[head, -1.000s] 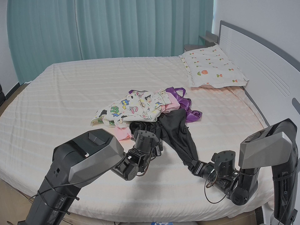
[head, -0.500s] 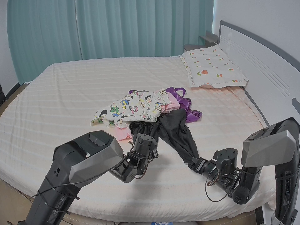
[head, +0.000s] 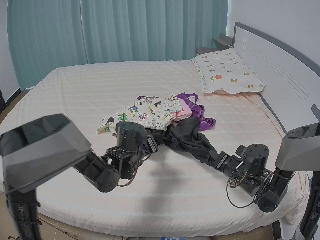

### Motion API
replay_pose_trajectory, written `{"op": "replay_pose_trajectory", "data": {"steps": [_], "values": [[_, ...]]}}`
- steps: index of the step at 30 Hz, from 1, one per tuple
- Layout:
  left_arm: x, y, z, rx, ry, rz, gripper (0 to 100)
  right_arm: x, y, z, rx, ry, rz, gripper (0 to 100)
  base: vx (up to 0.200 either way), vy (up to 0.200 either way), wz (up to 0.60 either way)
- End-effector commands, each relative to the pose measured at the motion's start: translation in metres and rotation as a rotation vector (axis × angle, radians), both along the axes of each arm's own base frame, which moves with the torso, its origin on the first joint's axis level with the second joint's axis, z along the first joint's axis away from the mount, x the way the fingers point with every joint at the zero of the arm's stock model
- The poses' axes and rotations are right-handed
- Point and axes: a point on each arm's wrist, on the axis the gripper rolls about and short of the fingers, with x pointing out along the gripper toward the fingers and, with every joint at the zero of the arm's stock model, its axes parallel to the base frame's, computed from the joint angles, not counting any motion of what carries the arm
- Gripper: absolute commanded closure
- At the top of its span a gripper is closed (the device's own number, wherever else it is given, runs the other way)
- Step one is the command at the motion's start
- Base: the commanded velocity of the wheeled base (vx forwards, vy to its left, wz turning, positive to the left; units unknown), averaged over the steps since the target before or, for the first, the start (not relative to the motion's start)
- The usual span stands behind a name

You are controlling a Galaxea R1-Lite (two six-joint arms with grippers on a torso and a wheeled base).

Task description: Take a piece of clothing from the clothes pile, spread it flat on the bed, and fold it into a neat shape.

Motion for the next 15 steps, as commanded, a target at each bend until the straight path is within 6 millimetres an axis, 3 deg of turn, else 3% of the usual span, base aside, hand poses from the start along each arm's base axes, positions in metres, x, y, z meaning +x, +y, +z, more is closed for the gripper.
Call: {"op": "replay_pose_trajectory", "data": {"steps": [1,4,8,10,11,12,15], "values": [[-0.045,0.034,0.096,-0.092,-0.213,-0.018,100,-0.022,-0.013,0.105,0.131,-0.341,0.055,100,0.000,0.000,0.00],[-0.047,0.047,0.106,-0.084,-0.244,0.009,100,-0.030,-0.018,0.129,0.153,-0.384,0.062,100,0.000,0.000,0.00],[-0.049,0.058,0.108,-0.067,-0.257,0.044,100,-0.039,-0.020,0.132,0.154,-0.369,0.090,100,0.000,0.000,0.00],[-0.058,0.066,0.097,-0.057,-0.250,0.059,100,-0.042,-0.017,0.107,0.113,-0.274,0.131,100,0.000,0.000,0.00],[-0.058,0.066,0.097,-0.057,-0.250,0.059,100,-0.042,-0.017,0.107,0.113,-0.274,0.131,100,0.000,0.000,0.00],[-0.064,0.069,0.085,-0.057,-0.249,0.058,100,-0.038,-0.014,0.082,0.074,-0.190,0.152,100,0.000,0.000,0.00],[-0.073,0.074,0.068,-0.055,-0.243,0.053,100,-0.030,-0.008,0.059,0.051,-0.133,0.150,100,0.000,0.000,0.00]]}}
